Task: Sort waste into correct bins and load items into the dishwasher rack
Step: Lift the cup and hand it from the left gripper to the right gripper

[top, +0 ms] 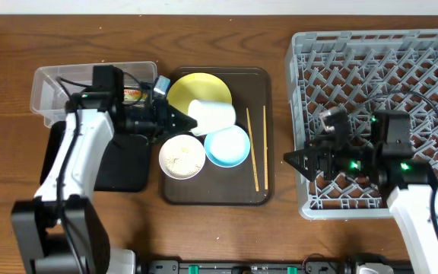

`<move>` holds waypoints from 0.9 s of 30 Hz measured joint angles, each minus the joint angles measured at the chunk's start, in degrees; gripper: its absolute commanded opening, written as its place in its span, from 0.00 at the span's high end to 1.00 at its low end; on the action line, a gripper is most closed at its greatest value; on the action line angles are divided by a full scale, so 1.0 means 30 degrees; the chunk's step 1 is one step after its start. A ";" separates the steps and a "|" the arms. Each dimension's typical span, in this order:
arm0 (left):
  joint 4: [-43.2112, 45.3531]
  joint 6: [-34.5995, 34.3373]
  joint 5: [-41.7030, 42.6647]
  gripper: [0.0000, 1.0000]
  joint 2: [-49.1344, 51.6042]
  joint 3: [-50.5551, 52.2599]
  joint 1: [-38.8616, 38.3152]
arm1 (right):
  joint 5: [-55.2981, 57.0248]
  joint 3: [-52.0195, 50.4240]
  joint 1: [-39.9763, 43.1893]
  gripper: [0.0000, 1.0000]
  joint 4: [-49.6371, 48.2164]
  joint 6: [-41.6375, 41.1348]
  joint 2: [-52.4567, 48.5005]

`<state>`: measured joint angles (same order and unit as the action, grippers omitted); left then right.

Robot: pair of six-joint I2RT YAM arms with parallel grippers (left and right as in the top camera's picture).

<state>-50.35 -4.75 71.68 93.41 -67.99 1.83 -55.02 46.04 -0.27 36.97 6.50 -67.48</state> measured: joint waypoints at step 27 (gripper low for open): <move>-0.0488 0.0678 0.3104 0.94 0.0597 0.0007 -0.2433 | -0.5603 0.0015 -0.4218 0.08 -1.2145 0.0204 -0.3759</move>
<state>-51.81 -2.72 80.99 95.20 -67.96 -5.48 -71.83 46.09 -12.93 0.54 7.11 -78.76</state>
